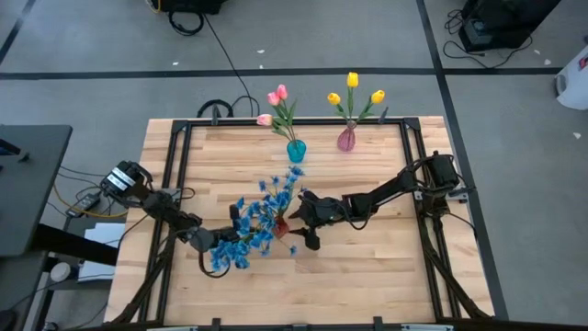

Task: Sort flowers into vase by color
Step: Put the blue flower into the red vase

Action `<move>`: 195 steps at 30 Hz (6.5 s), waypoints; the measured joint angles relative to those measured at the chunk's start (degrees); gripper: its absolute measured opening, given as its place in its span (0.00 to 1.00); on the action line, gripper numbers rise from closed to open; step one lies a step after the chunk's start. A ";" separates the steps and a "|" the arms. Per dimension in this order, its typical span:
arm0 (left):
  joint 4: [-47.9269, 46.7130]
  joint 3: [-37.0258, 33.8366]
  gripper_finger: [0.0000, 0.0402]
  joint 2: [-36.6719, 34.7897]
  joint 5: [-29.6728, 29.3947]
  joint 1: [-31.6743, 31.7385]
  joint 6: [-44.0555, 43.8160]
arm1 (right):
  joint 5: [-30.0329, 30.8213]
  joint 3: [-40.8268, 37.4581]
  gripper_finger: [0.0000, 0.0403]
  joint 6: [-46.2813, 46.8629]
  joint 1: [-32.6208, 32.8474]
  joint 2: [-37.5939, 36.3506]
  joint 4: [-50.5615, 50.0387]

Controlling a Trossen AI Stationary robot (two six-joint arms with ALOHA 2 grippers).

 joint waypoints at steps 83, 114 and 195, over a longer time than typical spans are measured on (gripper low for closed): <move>-19.94 6.08 0.08 -12.00 1.73 -3.34 2.09 | 4.28 -11.17 0.62 9.52 2.69 -5.53 12.95; -26.95 14.10 0.08 -11.17 3.10 7.40 -10.63 | 4.29 -11.17 0.62 9.35 2.35 -5.53 13.21; -66.75 14.03 0.46 -42.35 18.95 12.54 -20.14 | 4.27 -25.89 0.62 4.75 -4.13 -30.02 13.23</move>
